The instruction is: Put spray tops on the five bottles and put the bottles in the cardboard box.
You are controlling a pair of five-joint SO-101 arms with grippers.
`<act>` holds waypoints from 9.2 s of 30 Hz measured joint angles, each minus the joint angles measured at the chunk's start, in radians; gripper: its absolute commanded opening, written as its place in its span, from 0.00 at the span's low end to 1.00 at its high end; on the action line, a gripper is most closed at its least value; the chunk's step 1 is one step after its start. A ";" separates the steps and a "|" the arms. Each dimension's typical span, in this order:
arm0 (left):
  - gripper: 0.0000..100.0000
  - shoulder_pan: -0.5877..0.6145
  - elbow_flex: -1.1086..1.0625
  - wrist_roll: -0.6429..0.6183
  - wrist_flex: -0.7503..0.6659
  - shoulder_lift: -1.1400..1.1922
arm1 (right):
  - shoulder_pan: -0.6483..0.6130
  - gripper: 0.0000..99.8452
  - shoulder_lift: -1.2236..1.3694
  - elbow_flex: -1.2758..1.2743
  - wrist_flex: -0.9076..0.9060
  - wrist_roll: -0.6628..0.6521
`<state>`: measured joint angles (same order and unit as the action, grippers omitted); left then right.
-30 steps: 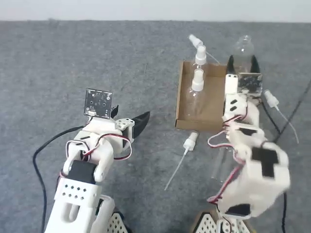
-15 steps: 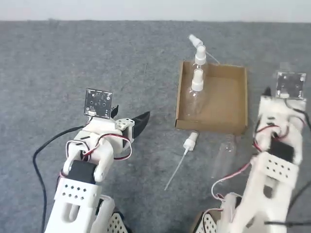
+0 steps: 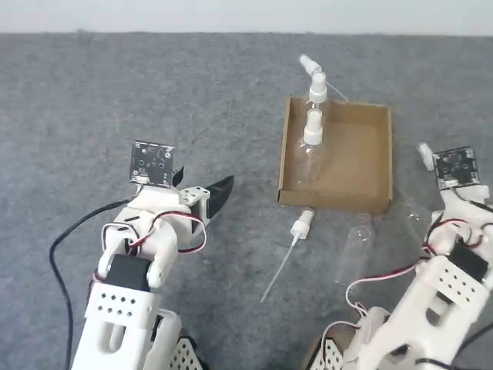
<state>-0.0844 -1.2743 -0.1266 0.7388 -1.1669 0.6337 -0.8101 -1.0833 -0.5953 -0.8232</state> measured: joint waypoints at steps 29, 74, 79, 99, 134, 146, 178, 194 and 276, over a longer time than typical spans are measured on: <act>0.31 0.457 -0.146 0.106 0.307 -0.634 | -0.051 0.01 -0.772 -0.227 -0.196 0.273; 0.31 0.623 -0.422 0.161 0.491 -0.635 | -0.087 0.01 -0.988 -0.578 -0.437 0.321; 0.31 0.621 -0.422 0.161 0.491 -0.635 | -0.087 0.01 -0.988 -0.578 -0.437 0.321; 0.31 0.621 -0.422 0.161 0.491 -0.635 | -0.087 0.01 -0.988 -0.578 -0.437 0.321; 0.31 0.621 -0.422 0.161 0.491 -0.635 | -0.087 0.01 -0.988 -0.578 -0.437 0.321; 0.31 0.621 -0.422 0.161 0.491 -0.635 | -0.087 0.01 -0.988 -0.578 -0.437 0.321; 0.31 0.621 -0.422 0.161 0.491 -0.635 | -0.087 0.01 -0.988 -0.578 -0.437 0.321; 0.31 0.621 -0.422 0.161 0.491 -0.635 | -0.087 0.01 -0.988 -0.578 -0.437 0.321; 0.31 0.301 -0.422 0.161 0.509 -0.635 | -0.072 0.22 0.078 0.440 -0.334 0.115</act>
<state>0.2163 -1.6962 0.0345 1.2482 -1.8021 0.5616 -0.7319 -0.6429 -0.9298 -0.7081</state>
